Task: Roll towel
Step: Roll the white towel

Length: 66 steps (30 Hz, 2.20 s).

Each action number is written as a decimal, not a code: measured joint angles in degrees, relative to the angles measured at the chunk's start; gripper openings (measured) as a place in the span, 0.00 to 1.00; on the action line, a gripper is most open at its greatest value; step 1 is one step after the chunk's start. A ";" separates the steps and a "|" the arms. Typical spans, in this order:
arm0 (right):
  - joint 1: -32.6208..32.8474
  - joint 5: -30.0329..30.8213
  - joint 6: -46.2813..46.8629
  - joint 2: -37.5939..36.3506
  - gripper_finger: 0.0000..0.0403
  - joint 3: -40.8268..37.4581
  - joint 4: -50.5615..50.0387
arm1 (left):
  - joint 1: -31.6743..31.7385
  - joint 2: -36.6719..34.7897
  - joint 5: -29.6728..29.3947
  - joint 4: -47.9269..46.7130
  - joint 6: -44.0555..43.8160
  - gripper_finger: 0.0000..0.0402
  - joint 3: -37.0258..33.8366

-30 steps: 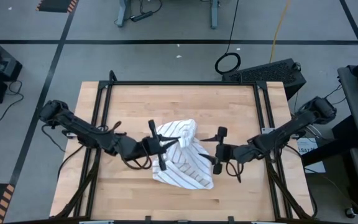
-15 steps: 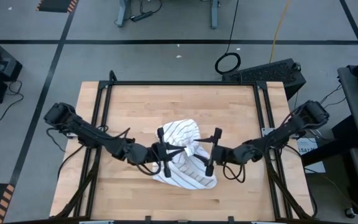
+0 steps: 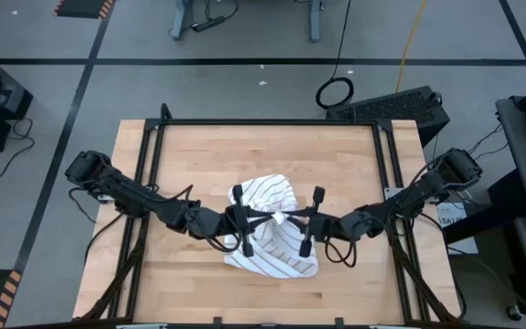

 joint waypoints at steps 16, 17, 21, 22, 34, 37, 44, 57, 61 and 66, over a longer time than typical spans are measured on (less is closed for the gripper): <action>0.07 8.72 -1.13 -10.22 0.01 -0.04 -12.25 | -2.14 3.53 0.19 -34.55 -26.51 0.40 -0.13; 0.07 8.70 -1.16 -11.08 0.01 -0.02 -13.43 | -2.50 4.74 0.21 -35.06 -27.54 0.41 -0.12; 0.07 8.73 -1.01 -13.77 0.01 -0.04 -17.93 | -3.87 9.95 0.43 -33.64 -28.44 0.43 -0.09; 0.07 8.75 -1.16 -14.43 0.01 -0.04 -18.73 | -3.99 11.08 0.41 -32.28 -28.42 0.43 -0.09; 0.11 8.78 -15.44 -26.91 0.01 -0.04 -16.28 | -3.05 14.32 1.65 -26.33 -28.46 0.43 -0.07; 0.09 8.79 -18.94 -30.97 0.01 -0.04 -16.30 | -3.13 14.32 5.17 -27.52 -28.54 0.43 -0.07; 0.09 8.74 -18.57 -37.21 0.01 0.04 -20.10 | -4.67 14.32 7.52 -32.96 -34.72 0.43 -1.98; 0.07 8.64 -7.32 -38.16 0.01 0.04 -31.86 | -9.94 14.27 10.29 -28.82 -39.89 0.43 -8.26; 0.09 8.47 -5.01 -38.16 0.01 0.04 -33.88 | -11.64 14.36 6.90 -19.63 -31.62 0.42 -8.31; 0.09 8.42 -1.15 -38.16 0.01 0.04 -38.34 | -11.93 14.36 5.33 -11.86 -23.02 0.28 -8.28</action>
